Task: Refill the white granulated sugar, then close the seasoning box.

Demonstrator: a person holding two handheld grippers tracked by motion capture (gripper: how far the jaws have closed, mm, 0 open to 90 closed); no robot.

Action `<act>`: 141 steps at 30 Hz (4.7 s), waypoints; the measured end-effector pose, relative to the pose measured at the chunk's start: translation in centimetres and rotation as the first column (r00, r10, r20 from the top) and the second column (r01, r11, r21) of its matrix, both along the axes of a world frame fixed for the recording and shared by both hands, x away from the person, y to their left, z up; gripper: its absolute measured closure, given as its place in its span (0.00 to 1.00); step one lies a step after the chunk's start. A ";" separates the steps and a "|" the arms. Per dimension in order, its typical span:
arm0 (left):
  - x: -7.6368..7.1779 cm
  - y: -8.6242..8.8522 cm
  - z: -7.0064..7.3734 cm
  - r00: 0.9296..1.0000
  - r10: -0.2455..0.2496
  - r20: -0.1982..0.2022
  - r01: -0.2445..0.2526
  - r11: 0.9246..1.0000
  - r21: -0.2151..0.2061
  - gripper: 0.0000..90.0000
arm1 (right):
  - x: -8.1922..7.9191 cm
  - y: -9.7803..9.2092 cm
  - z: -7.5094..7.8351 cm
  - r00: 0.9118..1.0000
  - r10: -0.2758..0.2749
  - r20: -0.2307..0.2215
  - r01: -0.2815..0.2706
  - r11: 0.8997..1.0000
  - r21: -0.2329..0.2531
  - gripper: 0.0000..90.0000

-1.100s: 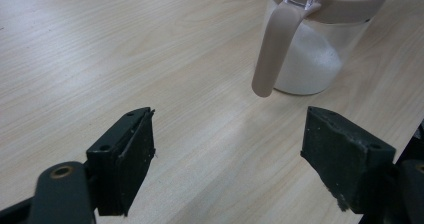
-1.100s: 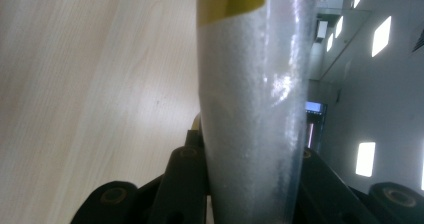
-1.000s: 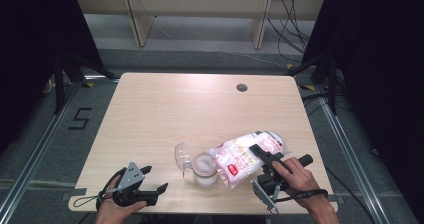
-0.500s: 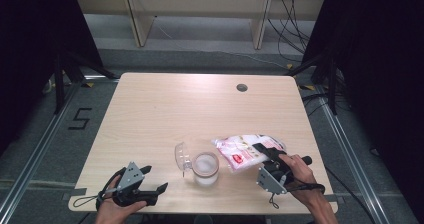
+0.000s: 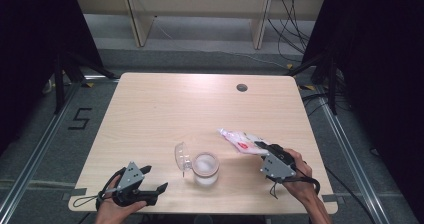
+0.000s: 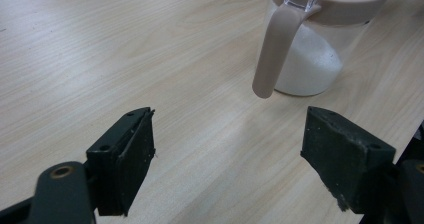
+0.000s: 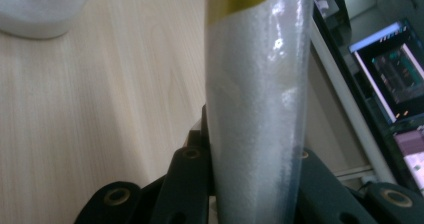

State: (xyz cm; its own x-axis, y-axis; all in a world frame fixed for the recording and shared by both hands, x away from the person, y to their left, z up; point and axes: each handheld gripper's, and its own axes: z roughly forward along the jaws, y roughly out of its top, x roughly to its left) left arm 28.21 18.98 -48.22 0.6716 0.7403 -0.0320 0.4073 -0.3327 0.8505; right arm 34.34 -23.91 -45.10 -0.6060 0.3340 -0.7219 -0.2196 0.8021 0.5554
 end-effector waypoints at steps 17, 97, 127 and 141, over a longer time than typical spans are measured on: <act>-0.1 0.0 0.1 1.000 0.006 -0.004 -0.006 1.000 -0.005 0.23 | 1.1 -2.7 -1.3 0.981 -0.080 -0.179 0.128 0.953 0.276 0.90; 0.2 -0.3 0.2 1.000 -0.006 -0.013 0.006 1.000 -0.019 0.23 | -7.2 -7.2 -2.0 0.793 -0.252 -0.554 0.580 0.589 0.563 0.36; 0.5 -1.1 1.2 0.999 -0.011 -0.051 0.005 0.994 -0.106 0.41 | -8.1 -6.7 -2.4 0.776 -0.239 -0.583 0.581 0.631 0.514 0.33; 0.9 -3.0 3.0 0.997 -0.074 0.002 0.074 0.994 -0.074 0.94 | -8.0 -6.3 -2.3 0.796 -0.233 -0.559 0.553 0.654 0.516 0.35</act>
